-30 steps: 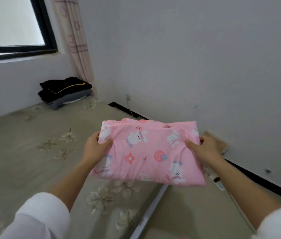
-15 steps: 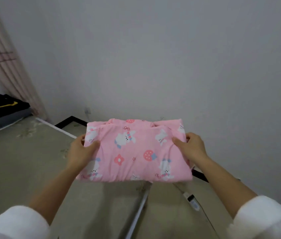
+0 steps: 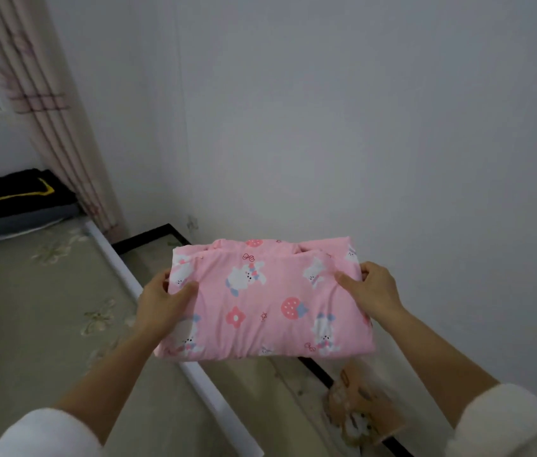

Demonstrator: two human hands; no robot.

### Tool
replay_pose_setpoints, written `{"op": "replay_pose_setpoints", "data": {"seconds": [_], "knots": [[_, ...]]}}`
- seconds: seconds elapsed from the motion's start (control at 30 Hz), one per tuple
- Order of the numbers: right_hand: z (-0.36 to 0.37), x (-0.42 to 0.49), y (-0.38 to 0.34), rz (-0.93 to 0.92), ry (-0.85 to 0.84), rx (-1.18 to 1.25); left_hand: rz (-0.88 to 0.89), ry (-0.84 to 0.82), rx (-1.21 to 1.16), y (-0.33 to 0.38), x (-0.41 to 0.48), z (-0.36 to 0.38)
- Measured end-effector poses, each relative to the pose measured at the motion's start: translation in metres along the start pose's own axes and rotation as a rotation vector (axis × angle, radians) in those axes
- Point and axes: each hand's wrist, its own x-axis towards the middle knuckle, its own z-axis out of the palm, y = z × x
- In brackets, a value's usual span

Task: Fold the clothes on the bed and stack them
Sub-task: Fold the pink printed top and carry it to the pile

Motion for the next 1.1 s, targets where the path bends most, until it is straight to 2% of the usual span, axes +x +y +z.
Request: {"op": "replay_pose_setpoints", "data": {"seconds": [0.23,0.47,0.83,0.97,1.1], "knots": [[0.07,0.132,-0.017,-0.088,-0.164,0.001,-0.057,0.153,0.025,-0.016,0.098,0.024],[0.146,0.253,-0.067,-0.15,-0.301,-0.005,-0.171,0.27,-0.058,-0.036,0.202,0.035],[0.313,0.378,-0.169,-0.293,-0.486,-0.052,-0.301,0.548,-0.139,-0.072,0.304,-0.001],[0.387,0.424,-0.211,-0.352,-0.561,-0.034,-0.339,0.686,-0.19,-0.092,0.364,-0.024],[0.465,0.473,-0.259,-0.398,-0.638,0.041,-0.418,0.781,-0.147,-0.109,0.433,-0.054]]}}
